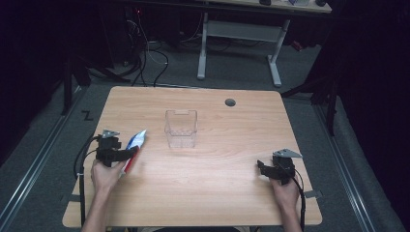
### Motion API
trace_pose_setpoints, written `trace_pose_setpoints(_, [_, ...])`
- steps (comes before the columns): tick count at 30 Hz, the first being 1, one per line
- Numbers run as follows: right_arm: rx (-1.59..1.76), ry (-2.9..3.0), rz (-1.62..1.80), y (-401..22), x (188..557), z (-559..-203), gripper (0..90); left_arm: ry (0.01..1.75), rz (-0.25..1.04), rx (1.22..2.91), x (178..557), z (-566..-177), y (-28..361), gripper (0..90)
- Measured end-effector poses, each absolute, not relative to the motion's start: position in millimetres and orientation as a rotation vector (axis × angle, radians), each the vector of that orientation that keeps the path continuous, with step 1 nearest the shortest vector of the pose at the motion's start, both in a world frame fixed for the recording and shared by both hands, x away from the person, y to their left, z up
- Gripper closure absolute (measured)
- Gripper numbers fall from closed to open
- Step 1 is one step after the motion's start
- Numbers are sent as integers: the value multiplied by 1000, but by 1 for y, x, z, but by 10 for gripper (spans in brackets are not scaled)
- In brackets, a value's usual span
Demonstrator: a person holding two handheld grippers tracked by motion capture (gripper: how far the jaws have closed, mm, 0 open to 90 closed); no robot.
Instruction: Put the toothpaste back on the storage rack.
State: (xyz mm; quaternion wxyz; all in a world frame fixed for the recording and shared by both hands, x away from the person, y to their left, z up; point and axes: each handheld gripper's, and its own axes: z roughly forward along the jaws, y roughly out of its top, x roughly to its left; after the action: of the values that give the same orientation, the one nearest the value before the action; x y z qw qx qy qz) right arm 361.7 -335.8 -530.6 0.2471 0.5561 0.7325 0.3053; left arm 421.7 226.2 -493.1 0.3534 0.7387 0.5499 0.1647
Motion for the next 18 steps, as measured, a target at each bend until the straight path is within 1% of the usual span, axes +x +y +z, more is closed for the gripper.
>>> trace_pose_setpoints(4, [1517,1998,833,-336,362,-531,296,1430,421,1911,424,-494,227,304])
trace_pose_setpoints(5, [1517,1997,833,-336,362,-531,296,1426,433,1953,427,-492,224,299])
trace_pose_setpoints(7, [1517,1997,833,-336,362,-531,296,1419,436,1965,429,-491,221,307])
trace_pose_setpoints(10, [1517,1997,833,-336,362,-531,296,1424,426,1993,441,-488,214,319])
trace_pose_setpoints(18, [1517,1997,833,-336,362,-531,296,1458,400,2021,457,-492,208,370])
